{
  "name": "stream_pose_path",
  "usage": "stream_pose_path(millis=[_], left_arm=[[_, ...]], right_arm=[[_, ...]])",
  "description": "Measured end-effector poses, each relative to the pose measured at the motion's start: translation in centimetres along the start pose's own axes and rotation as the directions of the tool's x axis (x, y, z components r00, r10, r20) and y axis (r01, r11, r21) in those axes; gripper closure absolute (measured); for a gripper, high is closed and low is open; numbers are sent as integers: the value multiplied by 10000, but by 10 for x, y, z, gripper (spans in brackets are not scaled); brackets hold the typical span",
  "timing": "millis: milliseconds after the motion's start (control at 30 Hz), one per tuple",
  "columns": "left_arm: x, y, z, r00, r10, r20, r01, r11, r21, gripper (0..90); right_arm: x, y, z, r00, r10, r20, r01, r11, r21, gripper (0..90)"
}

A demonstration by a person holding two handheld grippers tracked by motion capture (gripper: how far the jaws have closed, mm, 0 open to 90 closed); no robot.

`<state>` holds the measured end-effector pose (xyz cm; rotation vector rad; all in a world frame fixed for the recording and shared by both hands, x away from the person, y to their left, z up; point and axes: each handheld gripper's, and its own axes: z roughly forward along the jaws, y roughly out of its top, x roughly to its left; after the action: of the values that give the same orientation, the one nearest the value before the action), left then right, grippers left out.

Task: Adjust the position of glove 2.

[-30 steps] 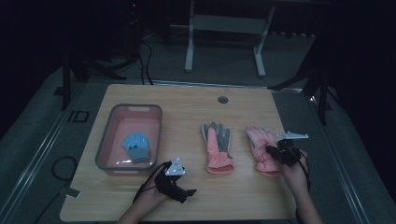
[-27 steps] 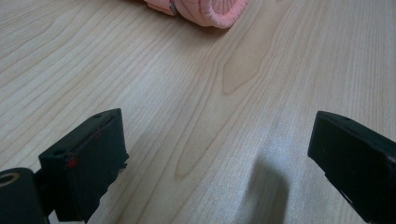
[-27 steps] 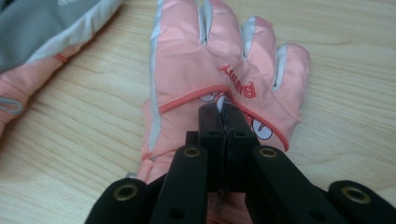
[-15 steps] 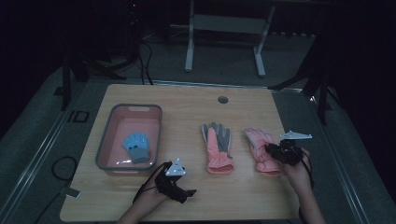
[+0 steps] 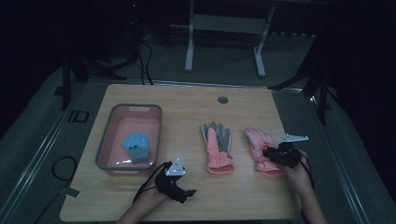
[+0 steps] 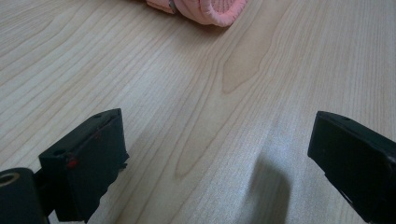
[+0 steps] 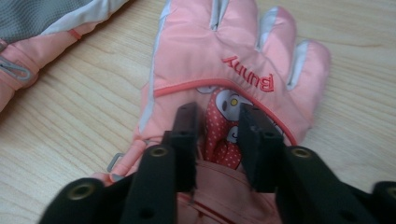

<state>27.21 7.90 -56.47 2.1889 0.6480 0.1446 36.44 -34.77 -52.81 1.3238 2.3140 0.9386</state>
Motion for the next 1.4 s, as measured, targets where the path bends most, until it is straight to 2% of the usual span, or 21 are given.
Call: stream_pose_path(millis=[100,200,267,367,500,733,900,1133,1267,1333,1400], left_arm=[[0,0,0,10000,4,0,-4,10000,3,45],[0,0,0,10000,19,-15,-19,10000,22,51],[0,0,0,10000,22,-2,-22,10000,25,50],[0,0,1,10000,1,3,-1,10000,13,50],[0,0,0,10000,-7,8,7,10000,2,50],[0,0,0,10000,-8,5,8,10000,-1,50],[1,0,0,10000,3,12,-3,10000,6,50],[0,0,0,10000,27,57,-27,10000,-24,50],[1,0,-1,10000,37,82,-37,10000,-48,50],[1,0,0,10000,64,58,-64,10000,-3,50],[0,0,0,10000,82,44,-82,10000,-24,50]], right_arm=[[-1,-2,3,9994,275,-190,-277,9995,-119,748],[1,-4,3,9981,612,-102,-613,9980,-163,798],[6,-3,2,9977,643,231,-640,9979,-128,851],[13,1,0,9956,580,739,-576,9983,-75,882],[20,7,-10,9916,900,925,-867,9955,-396,890],[38,31,-32,9869,1015,1255,-911,9921,-860,891],[59,55,-51,9843,959,1483,-754,9875,-1385,892],[89,85,-65,9867,961,1314,-703,9795,-1885,892],[108,99,-64,9902,944,1029,-716,9759,-2063,892],[117,104,-62,9907,1104,797,-906,9714,-2196,892],[129,109,-57,9916,1117,651,-952,9715,-2172,892]])
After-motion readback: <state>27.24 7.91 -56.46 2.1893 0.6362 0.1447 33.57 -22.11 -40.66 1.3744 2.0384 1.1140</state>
